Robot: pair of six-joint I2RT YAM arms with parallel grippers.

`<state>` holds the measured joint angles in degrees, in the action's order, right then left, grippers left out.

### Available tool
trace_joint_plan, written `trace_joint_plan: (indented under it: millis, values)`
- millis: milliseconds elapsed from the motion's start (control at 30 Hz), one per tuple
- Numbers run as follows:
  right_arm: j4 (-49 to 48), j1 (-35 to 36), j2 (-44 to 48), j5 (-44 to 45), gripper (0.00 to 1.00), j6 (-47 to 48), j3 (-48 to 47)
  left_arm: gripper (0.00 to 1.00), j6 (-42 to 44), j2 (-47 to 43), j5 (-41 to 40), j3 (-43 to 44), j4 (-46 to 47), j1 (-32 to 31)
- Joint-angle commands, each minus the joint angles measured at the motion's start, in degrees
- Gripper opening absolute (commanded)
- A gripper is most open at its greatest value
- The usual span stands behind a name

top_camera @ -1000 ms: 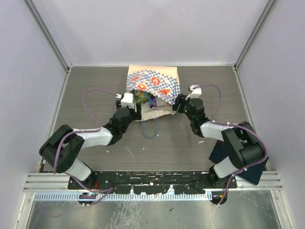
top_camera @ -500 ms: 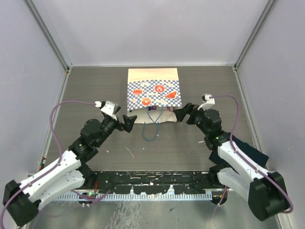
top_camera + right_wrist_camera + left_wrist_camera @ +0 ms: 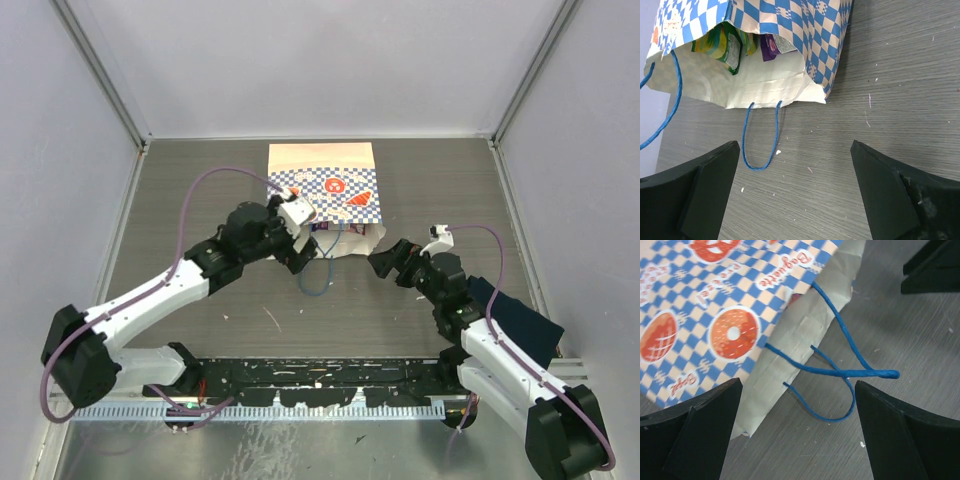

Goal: Take the snacks out of the paper bag
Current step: Adjust the paper bag at the center of the board.

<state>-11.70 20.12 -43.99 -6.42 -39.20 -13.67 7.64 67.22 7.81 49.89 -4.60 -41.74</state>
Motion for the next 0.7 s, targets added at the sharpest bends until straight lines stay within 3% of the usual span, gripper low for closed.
trace_joint_plan:
  millis: [0,167,333,400,433,500,533,567,667]
  values:
    - [-2.28,-0.21,-0.57,-1.06,1.0,-0.07,-2.58,0.98,12.68,4.96,2.63,6.97,-3.51,-3.79]
    - [-2.29,-0.25,-0.26,-2.23,1.0,-0.06,-1.57,0.98,18.57,8.77,0.82,5.32,7.14,-6.9]
    - [-4.03,-0.21,-0.5,-4.83,1.0,-1.12,-0.24,0.97,24.38,13.72,-6.88,6.43,14.4,-9.8]
    - [-4.76,-0.19,-1.04,-5.99,1.0,-1.43,-0.07,0.78,25.2,15.57,-7.89,7.28,16.74,-10.16]
    - [-5.2,-0.22,-1.36,-6.02,1.0,-1.55,0.02,0.62,25.1,16.57,-8.17,8.09,17.06,-10.2]
    - [-6.22,-0.23,-2.25,-5.12,1.0,-1.77,-0.01,0.19,24.82,18.55,-9.73,10.87,15.51,-10.6]
    - [-6.82,-0.21,-2.8,-4.33,1.0,-1.73,-0.04,0.05,24.7,19.41,-10.74,12.31,14.38,-10.84]
    - [-7.64,-0.19,-3.5,-3.11,1.0,-1.69,-0.01,0.0,24.28,20.31,-11.7,13.84,13.18,-11.09]
    - [-9.2,-0.24,-7.0,1.43,0.97,-1.76,-1.5,0.0,22.3,21.95,-12.78,17.39,11.26,-11.6]
